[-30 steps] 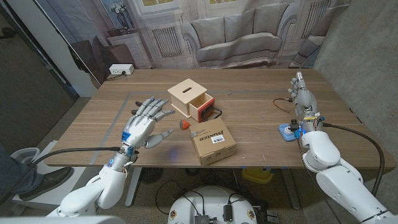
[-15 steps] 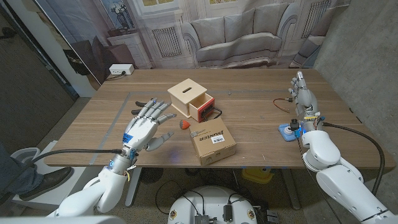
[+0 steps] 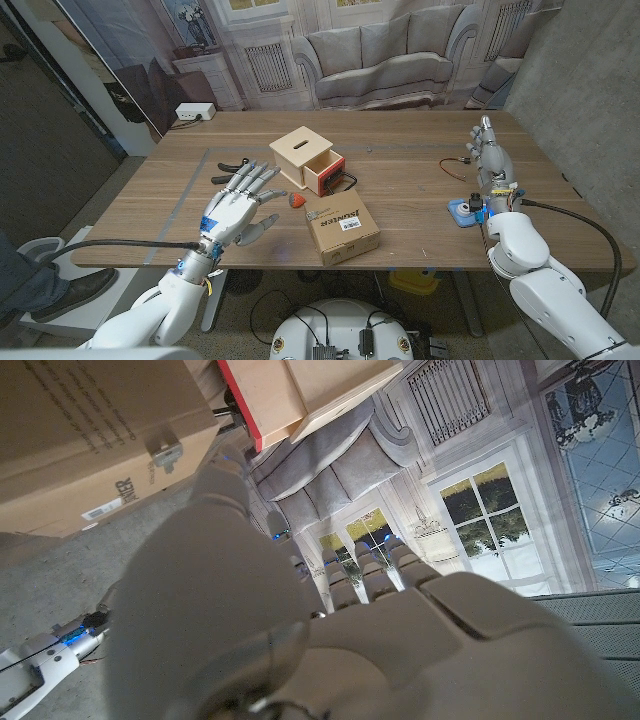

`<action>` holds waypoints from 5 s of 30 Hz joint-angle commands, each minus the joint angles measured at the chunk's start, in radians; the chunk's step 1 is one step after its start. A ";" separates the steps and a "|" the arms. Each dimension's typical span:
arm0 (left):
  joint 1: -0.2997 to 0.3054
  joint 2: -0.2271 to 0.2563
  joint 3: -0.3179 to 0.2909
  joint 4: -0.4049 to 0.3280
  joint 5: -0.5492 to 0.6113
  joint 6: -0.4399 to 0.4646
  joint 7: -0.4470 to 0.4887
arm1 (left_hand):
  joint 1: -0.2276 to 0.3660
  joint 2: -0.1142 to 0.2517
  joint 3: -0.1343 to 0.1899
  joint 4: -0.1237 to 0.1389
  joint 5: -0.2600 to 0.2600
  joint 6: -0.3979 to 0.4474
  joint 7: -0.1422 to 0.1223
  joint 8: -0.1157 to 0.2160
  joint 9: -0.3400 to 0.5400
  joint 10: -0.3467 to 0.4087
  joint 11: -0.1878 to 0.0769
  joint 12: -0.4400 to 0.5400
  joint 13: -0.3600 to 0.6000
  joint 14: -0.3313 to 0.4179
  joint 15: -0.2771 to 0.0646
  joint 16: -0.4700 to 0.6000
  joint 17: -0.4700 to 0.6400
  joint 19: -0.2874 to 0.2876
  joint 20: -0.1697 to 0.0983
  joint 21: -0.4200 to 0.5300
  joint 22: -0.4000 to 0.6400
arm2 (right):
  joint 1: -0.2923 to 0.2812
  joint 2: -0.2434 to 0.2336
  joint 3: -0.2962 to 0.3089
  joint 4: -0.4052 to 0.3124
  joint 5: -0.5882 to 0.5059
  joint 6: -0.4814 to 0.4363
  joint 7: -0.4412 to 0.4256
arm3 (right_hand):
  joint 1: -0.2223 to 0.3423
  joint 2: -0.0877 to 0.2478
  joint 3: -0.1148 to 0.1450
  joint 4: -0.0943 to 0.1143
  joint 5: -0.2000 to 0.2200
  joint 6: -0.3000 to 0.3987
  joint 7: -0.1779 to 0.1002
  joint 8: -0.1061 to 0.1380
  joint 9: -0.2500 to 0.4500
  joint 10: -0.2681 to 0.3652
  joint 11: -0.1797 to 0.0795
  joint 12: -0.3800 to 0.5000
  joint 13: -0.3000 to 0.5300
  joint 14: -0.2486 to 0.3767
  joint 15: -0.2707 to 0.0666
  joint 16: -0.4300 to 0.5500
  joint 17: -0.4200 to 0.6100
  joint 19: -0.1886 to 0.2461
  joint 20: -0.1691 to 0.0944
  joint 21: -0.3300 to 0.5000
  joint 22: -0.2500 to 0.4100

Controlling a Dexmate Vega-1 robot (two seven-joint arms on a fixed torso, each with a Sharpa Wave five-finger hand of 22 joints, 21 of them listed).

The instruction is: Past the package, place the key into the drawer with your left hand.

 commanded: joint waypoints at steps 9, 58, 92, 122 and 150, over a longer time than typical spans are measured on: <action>-0.074 0.045 0.059 0.026 -0.003 -0.025 -0.013 | 0.014 0.001 0.000 0.003 -0.021 0.071 -0.007 0.019 0.004 0.010 -0.018 0.009 0.003 0.006 -0.106 0.012 0.001 0.008 0.012 -0.002 0.005 | -0.044 0.034 0.025 -0.011 -0.019 0.053 -0.014 | 0.001 0.003 -0.008 0.001 0.006 0.012 0.002 0.008 0.006 0.007 -0.002 0.007 0.004 0.009 0.000 0.004 0.004 0.012 -0.010 -0.007 0.005; -0.315 0.026 0.289 0.247 0.000 -0.161 0.237 | 0.054 -0.004 -0.011 0.013 -0.064 0.229 -0.007 0.039 0.011 0.126 -0.042 0.032 0.001 0.123 -0.143 0.033 0.006 0.062 -0.002 0.011 0.007 | -0.076 0.087 0.043 -0.005 -0.042 0.095 -0.023 | -0.001 0.003 -0.014 0.000 0.007 0.025 -0.004 0.010 0.006 0.023 -0.004 0.010 0.004 0.026 -0.005 0.006 0.004 0.026 -0.011 -0.017 0.006; -0.408 -0.055 0.403 0.315 0.008 -0.167 0.227 | 0.068 0.006 -0.011 0.018 -0.075 0.249 -0.008 0.031 0.011 0.132 -0.047 0.019 0.001 0.131 -0.129 0.027 0.009 0.055 0.013 0.005 0.007 | -0.116 0.090 0.083 -0.059 -0.047 0.063 -0.025 | -0.002 0.005 -0.018 0.000 0.008 0.026 -0.005 0.008 0.006 0.025 -0.003 0.010 0.004 0.027 -0.004 0.004 0.004 0.031 -0.011 -0.025 0.006; -0.425 -0.085 0.428 0.335 -0.032 -0.155 0.223 | 0.071 0.011 -0.014 0.025 -0.084 0.255 -0.008 0.019 0.010 0.131 -0.047 0.010 0.001 0.138 -0.127 0.026 0.011 0.031 0.021 -0.002 0.010 | -0.117 0.094 0.089 -0.053 -0.032 0.039 -0.016 | -0.002 0.007 -0.020 -0.001 0.008 0.026 -0.007 0.007 0.006 0.027 -0.002 0.009 0.004 0.031 -0.003 0.004 0.004 0.034 -0.010 -0.032 0.007; -0.437 -0.058 0.418 0.305 -0.040 -0.181 0.137 | 0.069 0.017 -0.018 0.031 -0.088 0.279 -0.007 0.018 0.012 0.122 -0.047 0.003 0.001 0.132 -0.127 0.022 0.012 0.026 0.028 0.000 0.011 | -0.096 0.103 0.069 -0.020 -0.029 0.070 -0.015 | -0.002 0.008 -0.023 -0.002 0.008 0.025 -0.009 0.006 0.006 0.029 -0.003 0.009 0.004 0.033 -0.002 0.003 0.004 0.034 -0.008 -0.038 0.007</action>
